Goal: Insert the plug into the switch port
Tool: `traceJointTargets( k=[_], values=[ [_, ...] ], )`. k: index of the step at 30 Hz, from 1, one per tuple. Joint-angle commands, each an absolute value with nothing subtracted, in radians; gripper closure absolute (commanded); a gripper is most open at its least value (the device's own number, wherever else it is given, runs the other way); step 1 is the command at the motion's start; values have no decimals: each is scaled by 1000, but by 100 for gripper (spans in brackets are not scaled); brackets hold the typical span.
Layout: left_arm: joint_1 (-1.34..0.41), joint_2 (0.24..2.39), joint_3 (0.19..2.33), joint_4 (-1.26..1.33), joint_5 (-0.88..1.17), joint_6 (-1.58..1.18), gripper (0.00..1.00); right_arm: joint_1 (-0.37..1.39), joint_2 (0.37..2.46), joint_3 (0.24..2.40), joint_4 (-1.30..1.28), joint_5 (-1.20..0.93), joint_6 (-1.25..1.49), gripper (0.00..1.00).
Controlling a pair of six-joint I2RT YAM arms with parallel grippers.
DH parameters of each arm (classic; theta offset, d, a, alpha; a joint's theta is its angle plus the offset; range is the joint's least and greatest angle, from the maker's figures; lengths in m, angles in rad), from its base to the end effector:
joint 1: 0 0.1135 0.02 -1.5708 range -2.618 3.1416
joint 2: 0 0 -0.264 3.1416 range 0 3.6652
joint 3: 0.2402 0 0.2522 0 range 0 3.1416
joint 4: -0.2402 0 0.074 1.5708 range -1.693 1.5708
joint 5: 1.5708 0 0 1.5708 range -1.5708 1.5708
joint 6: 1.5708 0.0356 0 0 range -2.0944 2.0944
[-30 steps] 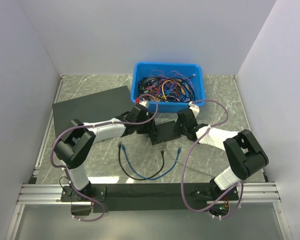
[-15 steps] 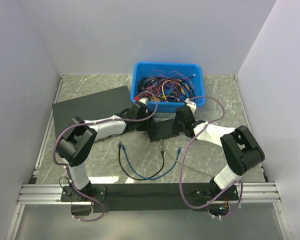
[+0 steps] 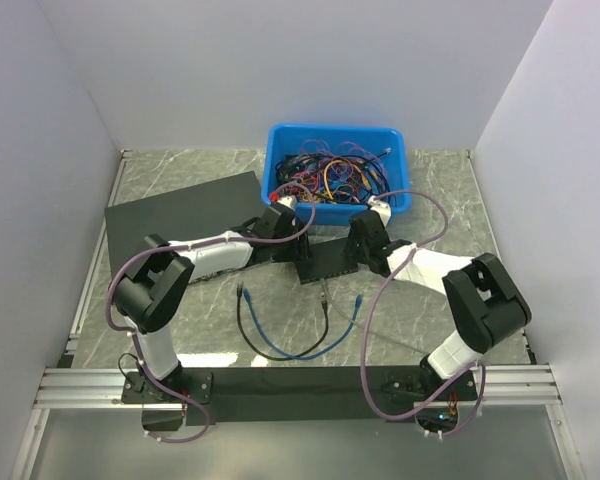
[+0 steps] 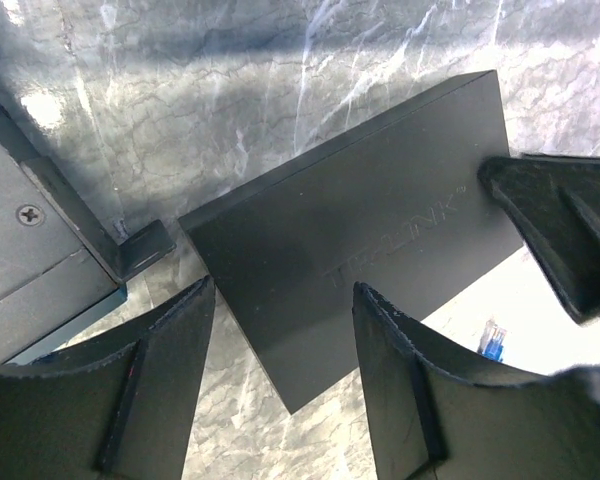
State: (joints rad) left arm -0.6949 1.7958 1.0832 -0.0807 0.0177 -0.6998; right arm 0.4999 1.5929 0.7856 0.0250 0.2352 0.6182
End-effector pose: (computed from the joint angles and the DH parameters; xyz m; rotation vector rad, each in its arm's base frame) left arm 0.2918 -0.2440 0.1780 0.0029 2.4745 -0.6677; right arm 0.2810 0.1440 0.1654 0.2532 2.3295 0.2820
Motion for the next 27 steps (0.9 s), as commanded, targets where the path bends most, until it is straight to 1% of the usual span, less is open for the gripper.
traceJointTargets(
  k=[1,7,12,15,16,17,18,19,20,22,23,24,27],
  values=[
    [-698,1744,1121,-89,-27,-696,37,512,1510,808,-11,288,592,59],
    [-689,1709,1146,-123,-67,-677,35,546,1398,816,-69,330,558,59],
    [-684,1660,1160,-167,-98,-660,32,641,1296,810,-115,408,525,58],
    [-684,1612,1187,-228,-132,-646,31,722,1229,776,-133,423,508,54],
    [-684,1582,1190,-239,-144,-644,31,742,1210,750,-140,425,506,48],
    [-684,1563,1192,-250,-175,-638,30,767,1169,735,-141,426,509,46],
    [-684,1545,1199,-276,-190,-635,29,806,1148,718,-141,420,512,44],
    [-684,1511,1203,-290,-210,-634,27,828,1125,683,-143,417,517,38],
    [-683,1493,1212,-311,-268,-643,23,844,1080,667,-146,414,537,36],
    [-683,1429,1203,-333,-316,-650,10,885,1025,620,-150,399,555,31],
    [-683,1404,1183,-336,-343,-673,2,894,1011,606,-152,390,577,30],
    [-678,1379,1168,-333,-379,-683,1,903,997,594,-155,382,584,30],
    [-623,1283,1091,-270,-332,-689,1,939,968,554,-164,353,607,27]
  ],
)
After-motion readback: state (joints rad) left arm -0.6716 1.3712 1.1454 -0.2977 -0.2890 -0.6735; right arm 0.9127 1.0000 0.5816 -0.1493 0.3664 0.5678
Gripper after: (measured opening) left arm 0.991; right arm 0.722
